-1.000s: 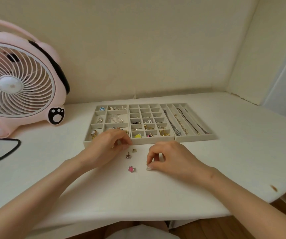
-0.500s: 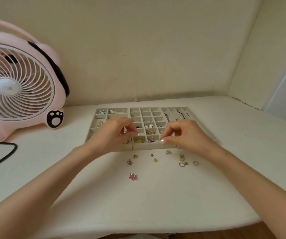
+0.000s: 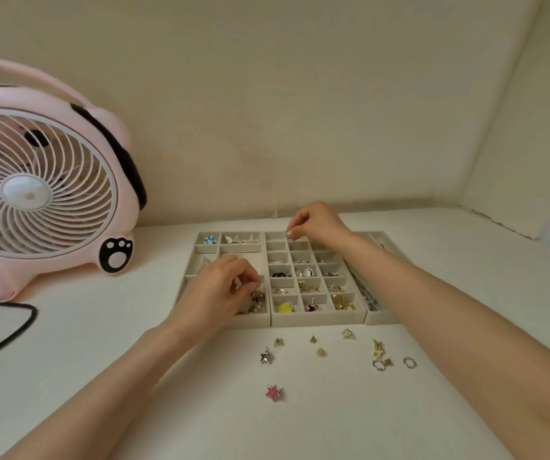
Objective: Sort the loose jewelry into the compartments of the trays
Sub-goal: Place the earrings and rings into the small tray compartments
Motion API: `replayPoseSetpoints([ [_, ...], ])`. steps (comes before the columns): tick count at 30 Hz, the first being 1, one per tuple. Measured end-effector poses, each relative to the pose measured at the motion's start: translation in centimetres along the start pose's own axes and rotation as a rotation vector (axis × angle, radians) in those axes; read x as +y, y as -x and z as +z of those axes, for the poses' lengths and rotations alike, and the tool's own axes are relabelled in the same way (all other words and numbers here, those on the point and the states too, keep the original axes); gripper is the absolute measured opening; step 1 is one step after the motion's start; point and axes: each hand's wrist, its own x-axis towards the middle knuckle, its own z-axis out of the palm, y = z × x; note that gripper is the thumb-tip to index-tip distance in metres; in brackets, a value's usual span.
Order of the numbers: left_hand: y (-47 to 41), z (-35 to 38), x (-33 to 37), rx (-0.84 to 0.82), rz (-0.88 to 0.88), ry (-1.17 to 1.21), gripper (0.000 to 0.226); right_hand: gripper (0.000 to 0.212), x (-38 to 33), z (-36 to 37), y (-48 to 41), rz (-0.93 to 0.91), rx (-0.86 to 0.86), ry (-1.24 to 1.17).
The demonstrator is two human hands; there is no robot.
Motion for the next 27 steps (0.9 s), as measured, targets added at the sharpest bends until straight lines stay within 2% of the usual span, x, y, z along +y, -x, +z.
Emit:
replayPoseSetpoints([
  [8, 0.1, -0.4, 0.1, 0.029, 0.016, -0.027, 0.009, 0.003, -1.0, 2.9, -1.5, 0.006, -0.104, 0.163],
  [17, 0.4, -0.6, 0.5, 0.027, 0.031, -0.029, 0.006, 0.009, -0.5, 1.8, 0.0, -0.025, 0.045, 0.198],
  [22, 0.4, -0.5, 0.9, -0.020, 0.049, 0.035, 0.002, 0.004, -1.1, -0.5, 5.9, -0.101, 0.064, 0.053],
  [27, 0.5, -0.7, 1.7, -0.098, 0.088, 0.081, 0.010, 0.004, -0.8, -1.3, 13.4, -0.149, -0.021, 0.004],
])
